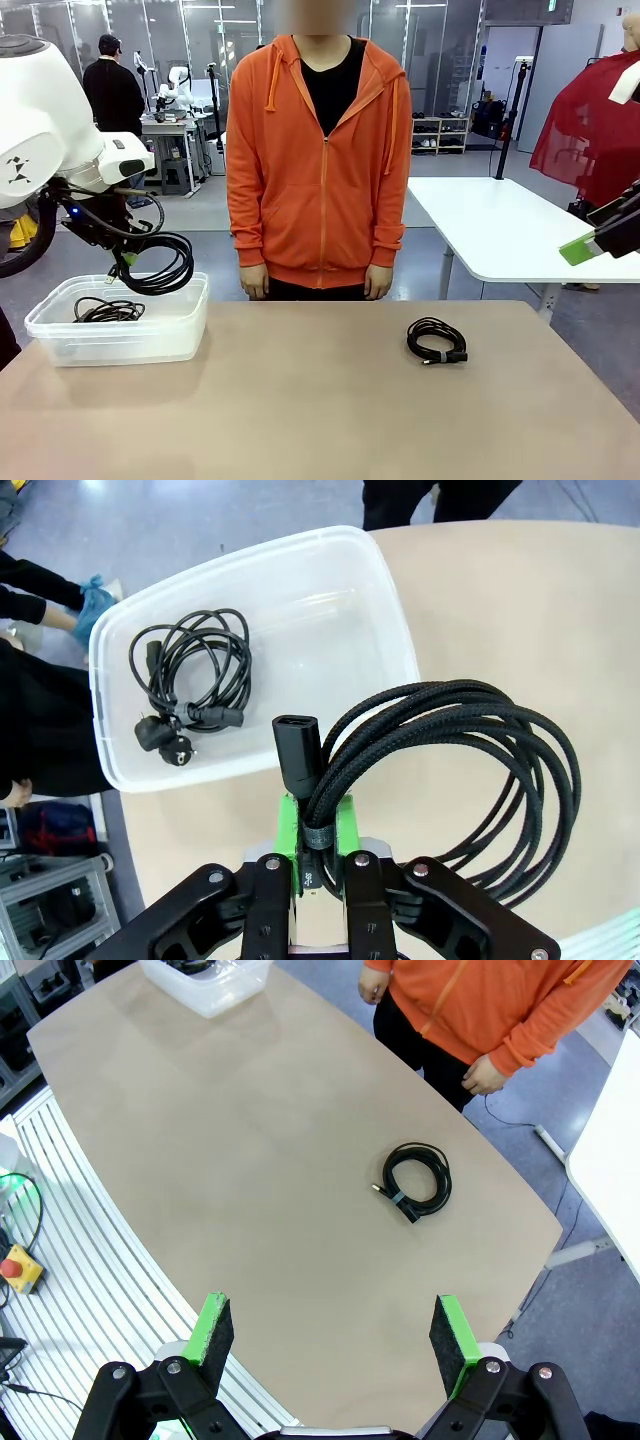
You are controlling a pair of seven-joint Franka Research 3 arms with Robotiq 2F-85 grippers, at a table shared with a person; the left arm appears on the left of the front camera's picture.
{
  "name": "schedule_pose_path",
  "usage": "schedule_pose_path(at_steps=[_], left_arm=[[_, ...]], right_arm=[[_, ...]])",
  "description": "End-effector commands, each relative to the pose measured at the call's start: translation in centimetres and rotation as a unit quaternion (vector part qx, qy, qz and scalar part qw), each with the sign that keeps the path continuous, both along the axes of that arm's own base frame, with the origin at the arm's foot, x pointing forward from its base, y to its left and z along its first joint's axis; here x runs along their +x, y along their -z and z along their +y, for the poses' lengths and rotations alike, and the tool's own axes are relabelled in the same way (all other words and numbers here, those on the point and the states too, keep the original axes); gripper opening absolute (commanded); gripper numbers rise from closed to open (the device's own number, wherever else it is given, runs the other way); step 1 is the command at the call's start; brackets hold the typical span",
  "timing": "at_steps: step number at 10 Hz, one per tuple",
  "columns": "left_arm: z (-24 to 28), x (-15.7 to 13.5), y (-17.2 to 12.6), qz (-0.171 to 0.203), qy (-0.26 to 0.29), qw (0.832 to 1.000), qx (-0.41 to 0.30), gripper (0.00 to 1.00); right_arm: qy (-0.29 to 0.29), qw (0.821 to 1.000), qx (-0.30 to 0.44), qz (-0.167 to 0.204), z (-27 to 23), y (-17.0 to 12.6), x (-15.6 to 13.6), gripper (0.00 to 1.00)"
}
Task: Organize and store the cables.
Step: Place the USB Extension Cable into the Organizing box.
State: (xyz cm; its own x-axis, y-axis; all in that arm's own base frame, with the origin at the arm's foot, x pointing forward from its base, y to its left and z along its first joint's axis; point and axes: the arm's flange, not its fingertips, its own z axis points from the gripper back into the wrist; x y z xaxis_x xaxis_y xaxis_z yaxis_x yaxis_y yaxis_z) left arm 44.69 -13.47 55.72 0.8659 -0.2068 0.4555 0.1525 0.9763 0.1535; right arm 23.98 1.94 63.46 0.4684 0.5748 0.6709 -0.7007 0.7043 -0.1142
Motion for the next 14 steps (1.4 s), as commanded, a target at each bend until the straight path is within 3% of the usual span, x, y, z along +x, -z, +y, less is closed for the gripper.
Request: schedule_pose_path(at_steps=[1,2,3,7,11,12,13,14], left_arm=[[0.0,0.0,-0.1,-0.002,0.003,1.000,0.004,0.17],[0.0,0.0,0.0,0.000,0.000,1.000,0.000,0.17],[0.1,0.0,-0.2,-0.031,-0.013,0.999,-0.007,0.17],[3.6,7.9,0.7,0.014,-0.041,0.999,-0.014,0.17],[4.9,14.8,6.1,0.078,-0.072,0.994,-0.015,0.17],[5.3,15.7,7.3,0.091,-0.074,0.993,-0.026,0.17],[5.6,17.1,8.5,0.081,-0.079,0.993,-0.027,0.17],[5.8,17.5,9.5,0.104,-0.088,0.990,-0.026,0.17]], right_arm=[[0.005,1.000,-0.005,0.005,-0.2,0.2,-0.2,1.00],[0.005,1.000,-0.005,0.005,-0.2,0.2,-0.2,1.00],[0.005,1.000,-0.005,0.005,-0.2,0.2,-0.2,1.00],[0.005,1.000,-0.005,0.005,-0.2,0.2,-0.2,1.00],[0.005,1.000,-0.005,0.005,-0.2,0.2,-0.2,1.00],[0.005,1.000,-0.005,0.005,-0.2,0.2,-0.2,1.00],[0.005,1.000,-0.005,0.005,-0.2,0.2,-0.2,1.00],[0.005,1.000,-0.005,0.005,-0.2,0.2,-0.2,1.00]])
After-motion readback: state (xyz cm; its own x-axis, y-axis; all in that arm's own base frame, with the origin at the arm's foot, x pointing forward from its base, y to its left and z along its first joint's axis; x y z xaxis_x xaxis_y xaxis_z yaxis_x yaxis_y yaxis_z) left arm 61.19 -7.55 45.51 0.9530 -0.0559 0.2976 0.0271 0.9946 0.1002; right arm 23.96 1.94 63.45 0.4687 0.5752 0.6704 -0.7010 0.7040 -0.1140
